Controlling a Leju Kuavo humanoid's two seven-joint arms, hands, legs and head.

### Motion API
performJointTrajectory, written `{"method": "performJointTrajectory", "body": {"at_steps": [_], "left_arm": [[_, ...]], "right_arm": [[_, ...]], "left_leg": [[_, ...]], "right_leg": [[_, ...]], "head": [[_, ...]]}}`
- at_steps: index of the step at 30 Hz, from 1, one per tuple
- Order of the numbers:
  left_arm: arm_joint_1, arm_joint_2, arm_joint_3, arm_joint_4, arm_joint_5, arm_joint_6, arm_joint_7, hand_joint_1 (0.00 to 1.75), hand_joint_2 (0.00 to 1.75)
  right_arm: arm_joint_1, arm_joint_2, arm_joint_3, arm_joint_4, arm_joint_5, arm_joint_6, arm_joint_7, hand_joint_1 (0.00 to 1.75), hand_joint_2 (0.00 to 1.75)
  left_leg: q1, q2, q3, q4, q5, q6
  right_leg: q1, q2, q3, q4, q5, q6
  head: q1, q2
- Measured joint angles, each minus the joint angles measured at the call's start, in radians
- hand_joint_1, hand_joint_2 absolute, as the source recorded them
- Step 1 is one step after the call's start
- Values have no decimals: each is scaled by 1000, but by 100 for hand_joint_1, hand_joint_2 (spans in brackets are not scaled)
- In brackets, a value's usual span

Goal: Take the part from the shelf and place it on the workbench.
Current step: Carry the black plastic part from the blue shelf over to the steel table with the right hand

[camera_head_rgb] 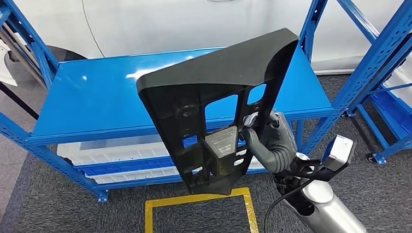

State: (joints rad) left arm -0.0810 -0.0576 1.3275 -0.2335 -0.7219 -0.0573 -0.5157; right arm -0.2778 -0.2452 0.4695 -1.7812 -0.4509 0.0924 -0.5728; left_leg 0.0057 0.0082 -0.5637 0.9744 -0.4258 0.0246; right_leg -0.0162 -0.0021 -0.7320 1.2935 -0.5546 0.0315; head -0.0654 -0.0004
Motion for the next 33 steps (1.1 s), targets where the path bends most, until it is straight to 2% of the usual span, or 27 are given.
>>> {"method": "performJointTrajectory", "body": {"at_steps": [1,3,4,5,6,8,9,10,11,13,14,15,16,17,18,20,21,22,24,25,26,28,29,30,31,32,33], "left_arm": [[0,0,0,0,0,0,1,0,175],[-1,0,0,0,-2,0,3,0,175],[-1,0,0,0,-3,0,4,0,175],[-2,0,0,0,-4,0,4,0,175],[-2,0,0,0,-6,0,3,0,175],[-1,0,0,0,-10,0,3,0,175],[0,0,0,0,-12,0,4,0,175],[1,0,0,0,-13,0,4,0,175],[2,0,0,0,-14,0,4,0,175],[2,1,0,0,-14,0,4,0,175],[1,1,0,0,-14,0,4,0,175],[1,1,0,0,-14,0,4,0,175],[1,1,0,0,-14,0,4,0,175],[1,1,0,0,-14,0,4,0,175],[0,1,0,0,-14,0,4,0,175],[-4,2,0,0,-12,2,4,0,175],[-6,2,0,0,-11,3,4,0,175],[-7,4,0,0,-9,5,4,0,175],[-6,5,2,0,-4,10,5,0,175],[-6,6,2,0,-3,13,5,0,175],[-6,6,3,0,-2,14,6,0,175],[-6,6,4,0,-1,16,6,0,175],[-6,6,5,0,0,16,7,0,175],[-6,6,6,0,0,17,7,0,175],[-6,6,6,0,0,17,8,0,175],[-6,6,6,0,0,17,9,0,175],[-6,6,6,0,0,18,9,0,175]], "right_arm": [[1,1,-2,0,2,0,2,175,175],[0,4,-4,-1,13,0,8,175,175],[-2,6,-4,-3,19,0,11,175,175],[-3,8,-4,-4,25,0,13,175,175],[-4,10,-4,-6,30,0,13,175,175],[-6,13,-3,-6,36,2,9,175,175],[-8,13,-2,-6,37,4,6,175,175],[-9,14,-1,-6,37,6,2,175,175],[-11,14,-1,-6,37,8,0,175,175],[-13,15,0,-6,36,12,-2,175,175],[-13,15,0,-6,36,13,-2,175,175],[-13,15,0,-6,36,14,-2,175,175],[-13,16,0,-6,36,15,-2,175,175],[-15,17,0,-6,36,15,-2,175,175],[-17,18,0,-6,35,15,-2,175,175],[-25,22,1,-7,31,14,-1,175,175],[-33,23,3,-8,26,13,1,175,175],[-40,24,5,-9,20,11,4,175,175],[-51,24,8,-11,10,4,11,175,175],[-53,25,10,-11,6,-1,15,175,175],[-53,25,12,-11,4,-4,18,175,175],[-54,25,14,-11,0,-6,22,175,175],[-54,24,15,-11,-4,-6,22,175,175],[-55,24,16,-11,-8,-6,21,175,175],[-57,23,16,-11,-14,-6,22,175,175],[-61,22,16,-11,-19,-5,23,175,175],[-65,21,16,-11,-23,-5,24,175,175]], "left_leg": [[1,0,-16,7,6,-2],[1,0,-44,25,15,-8],[1,0,-56,34,18,-12],[0,0,-64,40,23,-18],[0,0,-69,42,30,-23],[0,-1,-77,40,42,-35],[1,-2,-82,45,32,-40],[2,-3,-91,65,6,-45],[3,-3,-103,102,-38,-48],[6,-3,-130,226,-135,-55],[7,-3,-136,285,-159,-58],[8,-3,-132,321,-160,-61],[9,-3,-113,324,-139,-62],[11,-3,-78,291,-106,-63],[12,-4,-30,230,-84,-63],[10,-6,67,88,-88,-58],[7,-8,91,43,-102,-52],[4,-9,100,22,-107,-45],[5,-8,84,18,-91,-29],[7,-5,74,17,-79,-20],[8,-3,62,15,-65,-11],[5,-1,31,17,-38,0],[2,-1,14,18,-25,1],[0,0,-5,21,-12,2],[-2,0,-25,25,0,1],[-4,-1,-44,30,11,0],[-6,-1,-61,35,22,-1]], "right_leg": [[-2,0,25,-10,21,2],[-5,0,117,-122,59,0],[-3,1,164,-191,60,-4],[-1,2,194,-240,54,-9],[3,2,208,-268,46,-14],[4,0,201,-277,57,-28],[3,-2,194,-281,66,-36],[0,-5,186,-284,76,-46],[-2,-7,175,-287,87,-52],[0,-10,151,-286,108,-58],[1,-11,138,-285,118,-57],[1,-12,124,-283,128,-56],[1,-12,110,-281,138,-54],[0,-12,95,-277,147,-51],[0,-12,82,-272,155,-48],[1,-11,63,-265,172,-37],[1,-11,59,-265,182,-31],[1,-12,57,-269,193,-24],[1,-11,53,-273,201,-12],[0,-9,46,-259,177,-7],[-1,-7,35,-227,133,-3],[-3,-5,7,-108,21,1],[-3,-4,-2,-40,-12,2],[-3,-4,-3,10,-17,3],[-2,-4,10,33,2,1],[-2,-3,38,20,32,-2],[1,-3,83,-26,56,-8]], "head": [[0,0],[0,0],[0,0],[0,0],[0,0],[0,0],[0,0],[0,0],[0,0],[0,0],[0,0],[0,0],[0,0],[0,0],[0,0],[0,0],[0,0],[0,0],[0,0],[0,0],[0,0],[0,0],[0,0],[0,0],[0,0],[0,0],[0,0]]}}
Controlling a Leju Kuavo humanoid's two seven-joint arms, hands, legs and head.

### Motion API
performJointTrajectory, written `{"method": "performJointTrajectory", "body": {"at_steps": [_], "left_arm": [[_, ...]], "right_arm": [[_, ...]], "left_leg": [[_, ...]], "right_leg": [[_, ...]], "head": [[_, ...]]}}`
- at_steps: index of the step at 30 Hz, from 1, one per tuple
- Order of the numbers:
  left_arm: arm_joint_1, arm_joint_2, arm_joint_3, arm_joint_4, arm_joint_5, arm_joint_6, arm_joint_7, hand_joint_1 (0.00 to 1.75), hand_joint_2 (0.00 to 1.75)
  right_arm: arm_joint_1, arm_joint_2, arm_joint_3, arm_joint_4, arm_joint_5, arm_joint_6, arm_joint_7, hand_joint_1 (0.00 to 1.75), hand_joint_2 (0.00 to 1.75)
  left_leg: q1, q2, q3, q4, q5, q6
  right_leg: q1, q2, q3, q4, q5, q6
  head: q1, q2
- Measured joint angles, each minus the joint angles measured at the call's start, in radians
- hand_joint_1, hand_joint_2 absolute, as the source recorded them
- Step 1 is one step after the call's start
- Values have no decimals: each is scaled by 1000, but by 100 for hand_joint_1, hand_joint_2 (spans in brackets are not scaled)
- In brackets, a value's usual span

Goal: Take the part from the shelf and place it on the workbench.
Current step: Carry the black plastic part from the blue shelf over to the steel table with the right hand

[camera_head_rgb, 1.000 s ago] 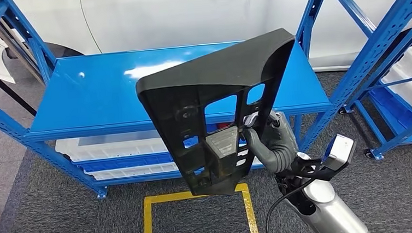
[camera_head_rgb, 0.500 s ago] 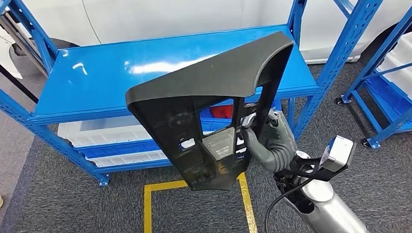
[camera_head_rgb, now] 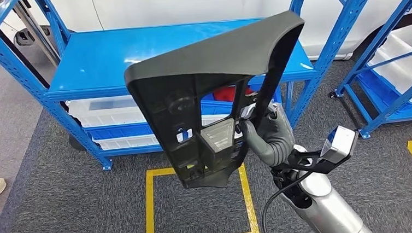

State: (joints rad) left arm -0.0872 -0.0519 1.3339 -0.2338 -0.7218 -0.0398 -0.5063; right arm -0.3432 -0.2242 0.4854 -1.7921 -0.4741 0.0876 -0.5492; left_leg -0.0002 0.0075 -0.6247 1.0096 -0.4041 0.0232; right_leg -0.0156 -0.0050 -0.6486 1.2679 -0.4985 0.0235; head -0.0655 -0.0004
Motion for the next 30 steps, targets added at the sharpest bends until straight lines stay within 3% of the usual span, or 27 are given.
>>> {"method": "performJointTrajectory", "body": {"at_steps": [2,4,6,7,8,10,11,12,14,15,16,18,19,21,22,23,24,26,27,28,29,30], "left_arm": [[0,0,0,0,0,0,1,0,175],[0,0,0,0,0,0,1,0,175],[3,0,1,0,0,0,2,0,175],[5,0,1,0,-1,0,3,0,175],[7,0,1,0,-1,0,3,0,175],[9,0,2,0,-1,0,3,0,175],[9,1,3,0,-1,0,3,0,175],[8,1,5,0,-1,0,3,0,175],[7,2,9,0,0,0,3,0,175],[7,2,10,0,-1,0,3,0,175],[6,3,11,0,-1,0,3,0,175],[2,6,14,0,-1,0,3,0,175],[0,7,15,0,-1,-1,2,0,175],[0,8,16,0,-1,-1,2,0,175],[0,8,17,0,0,0,2,0,175],[0,8,17,0,1,0,3,0,175],[0,8,18,0,2,1,4,0,175],[0,8,18,0,5,4,4,0,175],[0,8,18,0,8,5,4,0,175],[0,8,18,0,9,7,4,0,175],[0,8,19,0,10,8,4,0,175],[0,8,19,0,10,10,4,0,175]], "right_arm": [[-12,-1,-1,0,-4,1,0,175,175],[-17,-1,-1,0,0,2,-8,175,175],[-13,-1,-1,1,8,3,-22,175,175],[-10,0,0,3,13,5,-29,175,175],[-7,1,0,5,17,7,-33,175,175],[-3,4,1,8,22,11,-38,175,175],[-1,5,1,9,23,13,-38,175,175],[0,7,1,9,23,15,-39,175,175],[2,10,1,10,26,18,-38,175,175],[3,11,0,11,27,19,-38,175,175],[4,11,0,10,29,20,-38,175,175],[5,14,-3,7,35,19,-36,175,175],[5,16,-4,6,37,19,-36,175,175],[8,19,-5,5,39,19,-35,175,175],[9,20,-5,5,40,19,-35,175,175],[11,21,-5,6,40,20,-34,175,175],[12,22,-5,6,40,20,-32,175,175],[12,25,-5,6,40,21,-24,175,175],[11,27,-5,6,40,22,-18,175,175],[10,30,-6,6,40,23,-12,175,175],[9,32,-6,6,40,23,-7,175,175],[5,35,-6,6,40,23,-2,175,175]], "left_leg": [[-4,-1,-23,9,18,-6],[-3,-1,-32,6,41,-16],[0,-2,-39,-2,58,-27],[1,-3,-47,7,41,-32],[2,-5,-59,35,2,-37],[6,-5,-87,143,-111,-47],[8,-5,-96,209,-149,-51],[9,-5,-98,264,-159,-54],[12,-5,-62,296,-106,-58],[13,-5,-18,261,-75,-59],[14,-6,43,192,-71,-58],[10,-8,156,35,-114,-50],[7,-10,184,-13,-136,-44],[5,-9,178,-30,-127,-29],[6,-6,166,-31,-114,-20],[8,-3,151,-31,-100,-12],[8,0,135,-31,-84,-5],[5,2,99,-28,-54,2],[3,2,79,-25,-39,2],[2,2,57,-21,-26,1],[0,2,35,-16,-13,0],[-1,2,15,-10,-2,-2]], "right_leg": [[7,0,116,-152,-13,-14],[15,0,179,-254,-41,-23],[15,-3,170,-270,-23,-33],[13,-5,158,-273,-10,-42],[10,-7,143,-276,6,-49],[9,-9,106,-275,36,-57],[9,-9,87,-274,51,-57],[9,-9,67,-272,66,-56],[8,-10,24,-266,95,-52],[8,-10,3,-261,109,-48],[7,-9,-14,-256,121,-44],[8,-10,-33,-249,142,-34],[8,-11,-35,-249,153,-28],[7,-10,-38,-257,174,-16],[5,-8,-46,-251,162,-11],[5,-5,-56,-230,128,-7],[3,-3,-69,-188,74,-4],[2,-1,-95,-57,-32,-1],[2,-1,-100,6,-52,1],[2,-1,-95,47,-45,1],[3,-1,-74,56,-19,-1],[3,0,-33,25,8,-5]], "head": [[0,0],[0,0],[0,0],[0,0],[0,0],[0,0],[0,0],[0,0],[0,0],[0,0],[0,0],[0,0],[0,0],[0,0],[0,0],[0,0],[0,0],[0,0],[0,0],[0,0],[0,0],[0,0]]}}
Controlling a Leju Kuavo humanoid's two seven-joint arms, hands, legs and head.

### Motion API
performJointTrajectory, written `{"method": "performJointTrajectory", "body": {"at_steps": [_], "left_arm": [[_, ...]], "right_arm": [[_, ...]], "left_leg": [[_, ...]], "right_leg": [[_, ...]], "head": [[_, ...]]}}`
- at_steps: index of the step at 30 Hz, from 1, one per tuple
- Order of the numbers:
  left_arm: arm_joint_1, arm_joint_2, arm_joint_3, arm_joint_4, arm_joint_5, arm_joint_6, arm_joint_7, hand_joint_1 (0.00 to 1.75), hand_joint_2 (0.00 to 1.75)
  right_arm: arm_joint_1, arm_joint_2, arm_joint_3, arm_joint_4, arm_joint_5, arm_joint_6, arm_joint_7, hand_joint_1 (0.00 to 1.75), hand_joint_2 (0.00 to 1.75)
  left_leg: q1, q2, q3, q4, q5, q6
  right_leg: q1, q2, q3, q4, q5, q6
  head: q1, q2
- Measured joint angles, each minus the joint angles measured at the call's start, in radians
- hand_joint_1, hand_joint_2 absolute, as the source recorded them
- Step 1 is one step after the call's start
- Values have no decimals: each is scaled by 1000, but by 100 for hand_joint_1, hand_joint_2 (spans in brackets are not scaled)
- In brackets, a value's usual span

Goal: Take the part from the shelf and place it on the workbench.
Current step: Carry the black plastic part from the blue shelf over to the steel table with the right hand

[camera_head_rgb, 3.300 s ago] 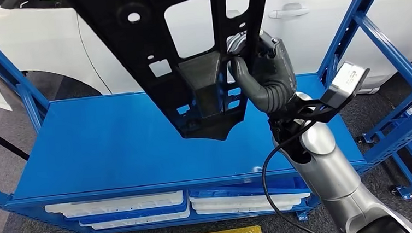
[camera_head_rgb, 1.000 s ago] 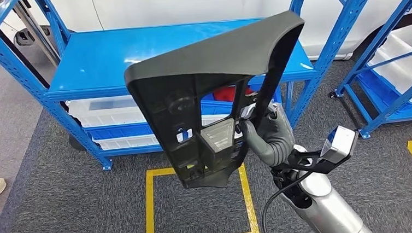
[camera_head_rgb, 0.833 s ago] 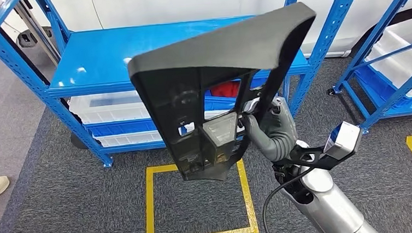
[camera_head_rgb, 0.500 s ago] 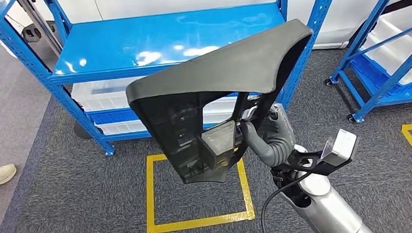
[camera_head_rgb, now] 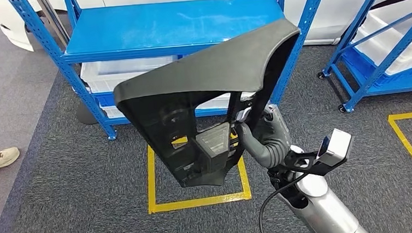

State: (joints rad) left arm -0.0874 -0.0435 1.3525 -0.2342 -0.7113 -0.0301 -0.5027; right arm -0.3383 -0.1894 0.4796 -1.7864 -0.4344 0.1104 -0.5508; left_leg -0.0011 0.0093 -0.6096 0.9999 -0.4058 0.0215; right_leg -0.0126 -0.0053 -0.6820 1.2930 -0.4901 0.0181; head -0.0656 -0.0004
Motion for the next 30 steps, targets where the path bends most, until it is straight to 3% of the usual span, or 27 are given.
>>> {"method": "performJointTrajectory", "body": {"at_steps": [1,3,5,7,8,9,11,12,13,14,15,16,18,19,20,21,22,23,25,26,27,28,29,30], "left_arm": [[0,0,0,0,0,2,0,0,175],[-1,0,0,0,0,4,0,0,175],[0,-1,0,0,0,6,1,0,175],[1,0,1,0,0,7,3,0,175],[3,0,2,0,0,7,3,0,175],[4,0,2,0,0,7,3,0,175],[5,0,3,0,0,8,3,0,175],[4,0,4,0,1,9,4,0,175],[4,0,4,0,1,9,5,0,175],[4,0,5,0,2,10,5,0,175],[4,0,6,0,4,11,5,0,175],[3,0,6,0,6,12,5,0,175],[0,0,6,0,8,13,5,0,175],[-2,0,6,0,7,12,4,0,175],[-3,0,7,0,7,12,3,0,175],[-2,0,7,0,7,12,3,0,175],[-1,0,7,0,7,12,2,0,175],[0,0,7,0,8,12,1,0,175],[1,0,9,0,10,13,1,0,175],[1,0,11,0,11,13,1,0,175],[1,0,13,0,12,14,1,0,175],[2,0,17,0,13,15,1,0,175],[3,0,19,0,13,15,1,0,175],[3,-1,22,0,14,16,1,0,175]], "right_arm": [[-5,2,0,0,0,0,5,175,175],[-19,8,-3,-2,-1,-1,15,175,175],[-32,14,-5,-5,-2,-1,20,175,175],[-38,16,-7,-5,-3,-1,21,175,175],[-40,18,-7,-5,-4,-1,22,175,175],[-41,20,-7,-5,-4,-1,22,175,175],[-42,25,-7,-5,-4,-1,23,175,175],[-41,26,-7,-5,-4,0,22,175,175],[-40,27,-7,-5,-3,0,23,175,175],[-38,29,-6,-4,-2,0,23,175,175],[-37,32,-6,-4,-2,0,23,175,175],[-36,35,-6,-4,-1,0,23,175,175],[-35,44,-6,-6,1,-1,23,175,175],[-34,48,-6,-8,3,-2,22,175,175],[-34,53,-5,-10,6,-3,23,175,175],[-33,56,-5,-12,10,-5,23,175,175],[-30,58,-4,-14,14,-6,23,175,175],[-26,60,-4,-16,16,-7,23,175,175],[-17,62,-4,-20,20,-6,24,175,175],[-12,63,-4,-22,20,-5,24,175,175],[-7,64,-4,-23,21,-4,24,175,175],[-3,65,-4,-23,22,-4,23,175,175],[2,65,-4,-23,23,-4,23,175,175],[5,65,-4,-24,23,-4,23,175,175]], "left_leg": [[-1,0,-17,6,10,-2],[-4,-1,-38,13,30,-10],[-3,-2,-46,8,54,-21],[1,-3,-56,6,60,-33],[2,-4,-65,23,33,-38],[4,-5,-79,58,-13,-43],[9,-6,-105,180,-123,-53],[11,-6,-112,244,-151,-58],[12,-6,-108,288,-152,-62],[14,-6,-90,302,-131,-65],[16,-6,-54,280,-99,-67],[17,-6,-1,225,-79,-67],[16,-8,117,69,-98,-61],[13,-9,154,11,-120,-55],[10,-10,169,-21,-133,-47],[10,-10,165,-27,-131,-39],[11,-9,158,-28,-121,-31],[12,-7,148,-29,-110,-23],[15,-3,122,-31,-84,-12],[14,-3,108,-30,-72,-10],[14,-2,94,-30,-60,-10],[14,-2,80,-28,-49,-11],[14,-1,66,-27,-38,-13],[14,-1,53,-24,-30,-16]], "right_leg": [[1,0,53,-57,12,-6],[6,1,164,-209,-20,-17],[14,0,204,-286,-46,-26],[11,-3,186,-293,-20,-39],[9,-5,172,-296,-4,-47],[6,-7,156,-299,13,-53],[7,-7,118,-298,44,-58],[7,-8,99,-297,59,-57],[7,-8,79,-296,74,-56],[7,-8,58,-293,89,-53],[6,-9,38,-290,103,-51],[6,-8,20,-286,116,-47],[7,-8,-4,-278,138,-38],[8,-8,-9,-276,148,-32],[8,-9,-10,-279,159,-26],[7,-11,-10,-284,169,-19],[5,-10,-13,-284,168,-13],[4,-8,-20,-274,149,-7],[0,-3,-48,-191,51,1],[0,-1,-66,-125,-1,4],[-1,-1,-81,-56,-35,7],[-1,0,-88,-3,-40,9],[-1,0,-78,18,-24,10],[-2,0,-49,1,0,9]], "head": [[0,0],[0,0],[0,0],[0,0],[0,0],[0,0],[0,0],[0,0],[0,0],[0,0],[0,0],[0,0],[0,0],[0,0],[0,0],[0,0],[0,0],[0,0],[0,0],[0,0],[0,0],[0,0],[0,0],[0,0]]}}
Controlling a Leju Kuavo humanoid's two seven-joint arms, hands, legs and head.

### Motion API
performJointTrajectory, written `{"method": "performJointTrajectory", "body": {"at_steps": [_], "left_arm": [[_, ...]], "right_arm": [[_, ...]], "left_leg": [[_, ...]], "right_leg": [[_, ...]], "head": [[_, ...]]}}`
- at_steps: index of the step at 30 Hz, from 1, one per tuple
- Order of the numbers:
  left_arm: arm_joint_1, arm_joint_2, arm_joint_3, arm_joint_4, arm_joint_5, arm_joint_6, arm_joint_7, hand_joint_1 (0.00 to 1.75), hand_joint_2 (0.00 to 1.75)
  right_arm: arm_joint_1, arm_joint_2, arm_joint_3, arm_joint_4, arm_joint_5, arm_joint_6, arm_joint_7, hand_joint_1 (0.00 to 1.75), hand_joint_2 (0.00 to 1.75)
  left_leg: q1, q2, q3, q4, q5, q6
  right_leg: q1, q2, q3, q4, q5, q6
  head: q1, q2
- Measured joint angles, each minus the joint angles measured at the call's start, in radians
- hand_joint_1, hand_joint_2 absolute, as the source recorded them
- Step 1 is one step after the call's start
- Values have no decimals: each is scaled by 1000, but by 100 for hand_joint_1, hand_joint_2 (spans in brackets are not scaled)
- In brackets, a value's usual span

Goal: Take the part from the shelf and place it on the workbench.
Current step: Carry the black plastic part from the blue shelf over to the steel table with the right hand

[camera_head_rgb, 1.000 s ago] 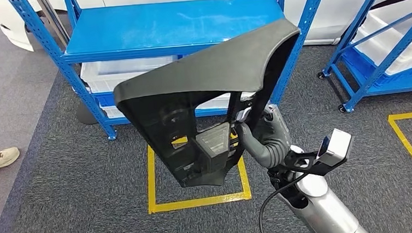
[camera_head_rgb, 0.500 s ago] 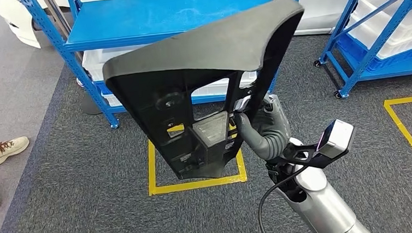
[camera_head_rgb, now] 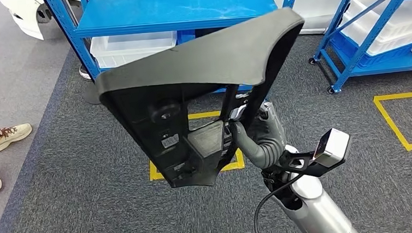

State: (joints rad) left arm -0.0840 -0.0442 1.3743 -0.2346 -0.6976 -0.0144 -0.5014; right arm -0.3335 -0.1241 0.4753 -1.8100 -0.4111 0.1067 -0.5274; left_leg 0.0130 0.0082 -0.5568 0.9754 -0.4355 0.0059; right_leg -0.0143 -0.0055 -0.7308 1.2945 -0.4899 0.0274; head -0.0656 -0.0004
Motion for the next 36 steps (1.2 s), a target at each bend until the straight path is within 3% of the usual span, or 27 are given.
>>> {"method": "performJointTrajectory", "body": {"at_steps": [1,3,4,5,7,9,12,13,14,15,17,19,22,24,27,28,29,30,33,35,36], "left_arm": [[1,0,1,0,0,0,0,0,175],[2,-1,2,0,0,1,0,0,175],[2,-1,2,0,0,2,0,0,175],[2,-1,2,0,0,2,0,0,175],[2,-1,2,0,0,4,0,0,175],[3,-2,2,0,2,6,0,0,175],[5,-2,3,0,7,10,0,0,175],[6,-2,3,0,7,10,0,0,175],[8,-2,3,0,8,10,1,0,175],[9,-2,3,0,7,10,1,0,175],[9,0,3,0,6,8,1,0,175],[9,2,3,0,0,4,1,0,175],[10,6,3,0,-6,-3,3,0,175],[9,7,3,0,-9,-6,4,0,175],[8,7,3,0,-11,-7,5,0,175],[8,7,3,0,-11,-7,5,0,175],[8,7,3,0,-10,-7,5,0,175],[8,7,3,0,-9,-7,5,0,175],[8,8,3,-1,-5,-7,5,0,175],[8,8,3,-1,-2,-6,5,0,175],[8,8,3,-1,1,-4,5,0,175]], "right_arm": [[2,0,0,-1,0,0,0,175,175],[2,2,0,-5,1,0,0,175,175],[2,4,0,-7,1,0,0,175,175],[3,6,0,-9,2,0,-1,175,175],[3,8,0,-10,3,1,-1,175,175],[4,12,0,-10,3,2,-1,175,175],[9,22,0,-10,8,8,-3,175,175],[14,24,0,-10,12,13,-3,175,175],[20,25,-1,-10,16,19,-4,175,175],[27,27,-3,-11,20,26,-5,175,175],[38,31,-10,-16,28,37,-9,175,175],[46,33,-22,-24,34,43,-18,175,175],[65,33,-41,-34,41,53,-35,175,175],[76,33,-58,-44,47,60,-47,175,175],[91,33,-79,-59,53,70,-58,175,175],[97,33,-84,-62,54,73,-59,175,175],[102,33,-89,-65,56,76,-59,175,175],[104,33,-92,-68,57,78,-59,175,175],[99,33,-97,-80,57,89,-55,175,175],[95,33,-97,-84,54,94,-47,175,175],[93,33,-97,-85,52,97,-43,175,175]], "left_leg": [[0,0,-11,4,7,-3],[-3,0,-26,13,14,-11],[-4,0,-31,17,18,-17],[-5,0,-34,20,21,-23],[-3,0,-39,24,25,-35],[0,-1,-59,69,-11,-44],[1,-1,-132,257,-120,-54],[1,-1,-146,303,-136,-55],[1,-1,-143,314,-132,-54],[1,-1,-121,285,-110,-51],[-2,-2,-36,146,-56,-39],[-7,-3,26,39,-32,-28],[-9,-2,35,8,-30,-16],[-3,0,35,-5,-20,-4],[-2,5,29,-9,-13,5],[-2,7,27,-7,-12,5],[-2,11,26,-5,-13,4],[-1,15,25,-1,-15,3],[-3,30,23,17,-27,-10],[-8,43,20,26,-34,-22],[-9,50,19,28,-35,-27]], "right_leg": [[0,0,51,-57,21,-2],[3,0,160,-206,14,-11],[5,1,193,-258,2,-16],[7,2,206,-282,-10,-22],[7,1,201,-290,-6,-35],[6,-1,195,-293,5,-51],[9,-2,179,-293,17,-62],[11,-2,175,-293,20,-63],[13,-2,171,-292,23,-63],[14,-2,169,-291,24,-63],[18,-2,167,-288,26,-61],[20,-2,165,-288,30,-55],[20,-2,161,-288,35,-40],[19,1,145,-255,10,-29],[12,4,63,-80,-82,-15],[9,4,38,-28,-98,-12],[6,3,29,-8,-94,-8],[2,1,38,-28,-71,-6],[-1,-33,126,-210,15,-6],[5,-46,146,-263,23,-18],[8,-39,143,-264,23,-26]], "head": [[0,0],[0,0],[0,0],[0,0],[0,0],[0,0],[0,0],[0,0],[0,0],[0,0],[0,0],[0,0],[0,0],[0,0],[0,0],[0,0],[0,0],[0,0],[0,0],[0,0],[0,0]]}}
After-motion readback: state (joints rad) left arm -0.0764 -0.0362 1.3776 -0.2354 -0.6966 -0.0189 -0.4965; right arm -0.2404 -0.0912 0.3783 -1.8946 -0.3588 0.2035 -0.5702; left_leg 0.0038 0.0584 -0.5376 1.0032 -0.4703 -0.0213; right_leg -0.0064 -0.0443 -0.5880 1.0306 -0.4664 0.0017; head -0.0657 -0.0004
